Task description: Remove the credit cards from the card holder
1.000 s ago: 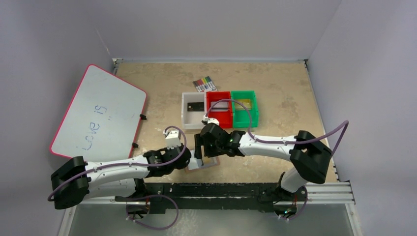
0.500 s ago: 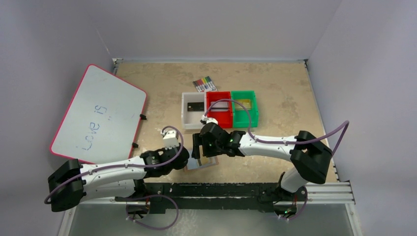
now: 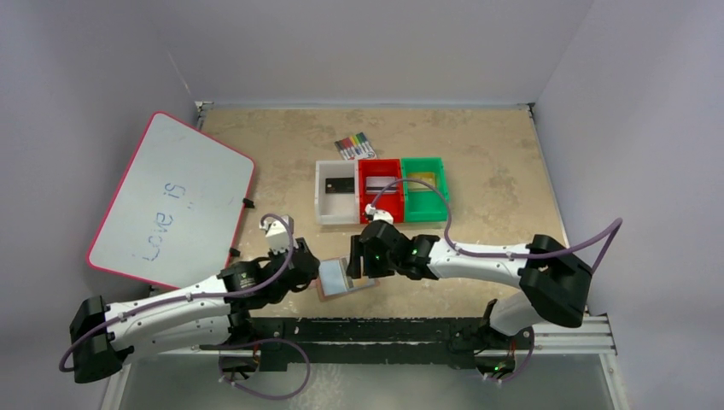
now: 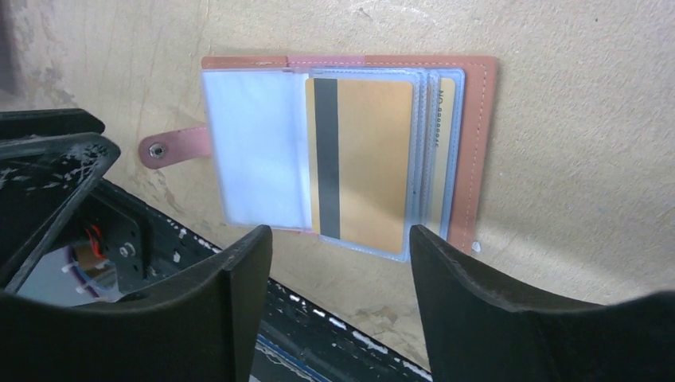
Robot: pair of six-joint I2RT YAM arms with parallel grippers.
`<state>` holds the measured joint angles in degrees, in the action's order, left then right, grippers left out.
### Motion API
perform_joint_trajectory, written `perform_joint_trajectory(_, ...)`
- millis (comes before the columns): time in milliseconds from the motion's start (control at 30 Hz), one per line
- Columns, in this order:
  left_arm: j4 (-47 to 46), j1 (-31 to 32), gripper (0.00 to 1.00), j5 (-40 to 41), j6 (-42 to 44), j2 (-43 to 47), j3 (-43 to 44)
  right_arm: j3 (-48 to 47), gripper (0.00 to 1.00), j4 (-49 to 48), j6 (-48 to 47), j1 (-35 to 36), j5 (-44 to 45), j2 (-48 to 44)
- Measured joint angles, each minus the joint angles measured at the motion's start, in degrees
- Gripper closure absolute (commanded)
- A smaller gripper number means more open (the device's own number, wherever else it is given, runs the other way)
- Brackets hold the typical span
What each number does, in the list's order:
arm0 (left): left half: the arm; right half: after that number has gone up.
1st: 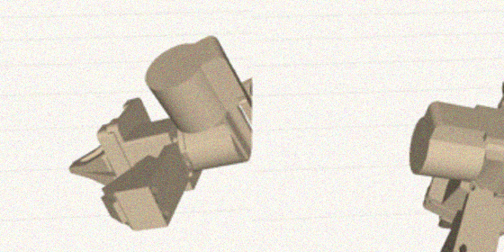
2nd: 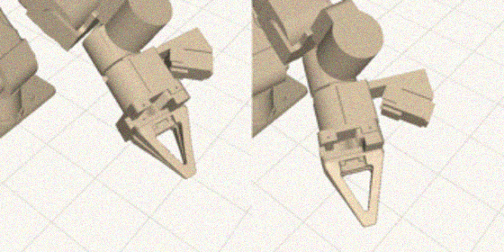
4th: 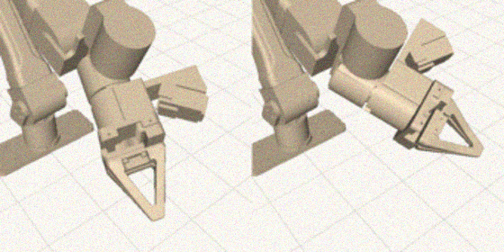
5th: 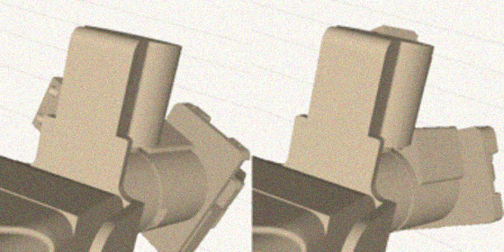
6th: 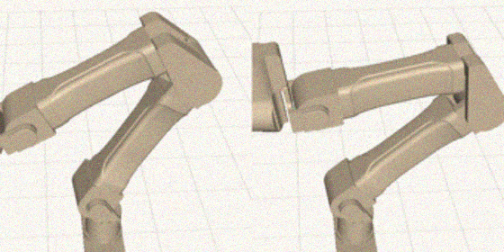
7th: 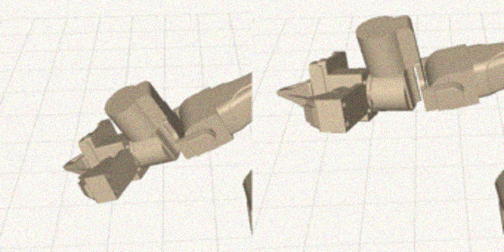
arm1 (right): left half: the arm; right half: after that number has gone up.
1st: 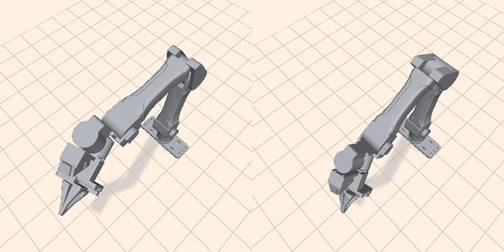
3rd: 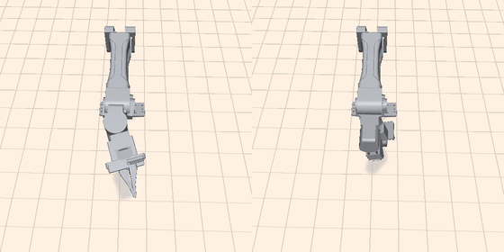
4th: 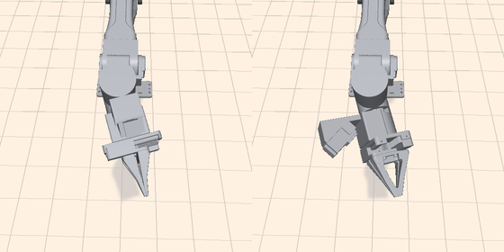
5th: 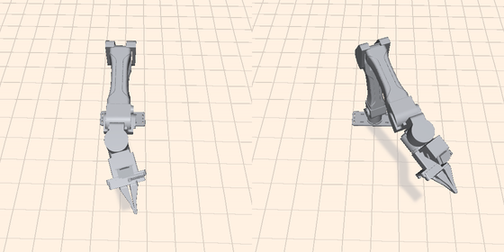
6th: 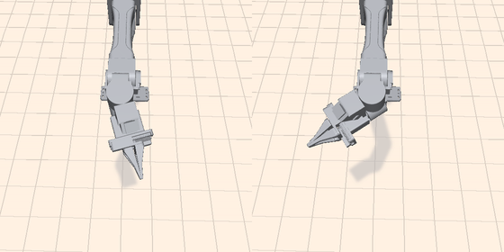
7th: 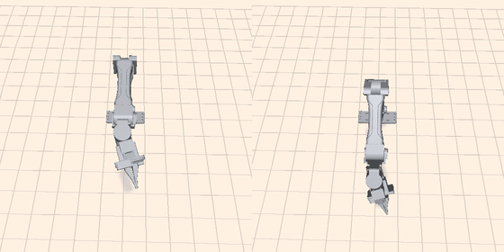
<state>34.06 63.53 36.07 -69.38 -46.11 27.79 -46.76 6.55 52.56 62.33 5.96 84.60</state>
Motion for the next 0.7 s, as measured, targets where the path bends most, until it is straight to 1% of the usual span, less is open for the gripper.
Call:
perform_joint_trajectory(133, -4.68, 0.0, 0.62, -2.01, 0.2, 1.27, 0.04, 2.75, 0.48, -2.99, 0.59, -0.74, -0.22, -1.44)
perform_joint_trajectory(233, -10.91, 0.0, 0.62, -4.63, 0.2, -0.61, -0.46, 5.33, 0.5, -6.23, 0.57, -2.25, -1.73, -1.99)
perform_joint_trajectory(333, -16.74, 0.0, 0.62, -7.48, 0.2, -5.79, -0.74, 7.52, 0.51, -8.92, 0.59, -4.04, -3.45, -2.19)
perform_joint_trajectory(400, -19.58, 0.0, 0.62, -9.01, 0.15, -9.53, -0.87, 8.5, 0.53, -10.47, 0.57, -5.16, -4.35, -2.19)
perform_joint_trajectory(533, -22.86, 0.04, 0.62, -10.36, -0.04, -12.94, -1.75, 9.9, 0.58, -12.94, 0.42, -6.58, -6.05, -2.19)
perform_joint_trajectory(700, -25.14, 0.04, 0.62, -10.34, -0.63, -13.03, -3.43, 10.51, 0.6, -14.73, 0.26, -6.91, -7.61, -2.19)
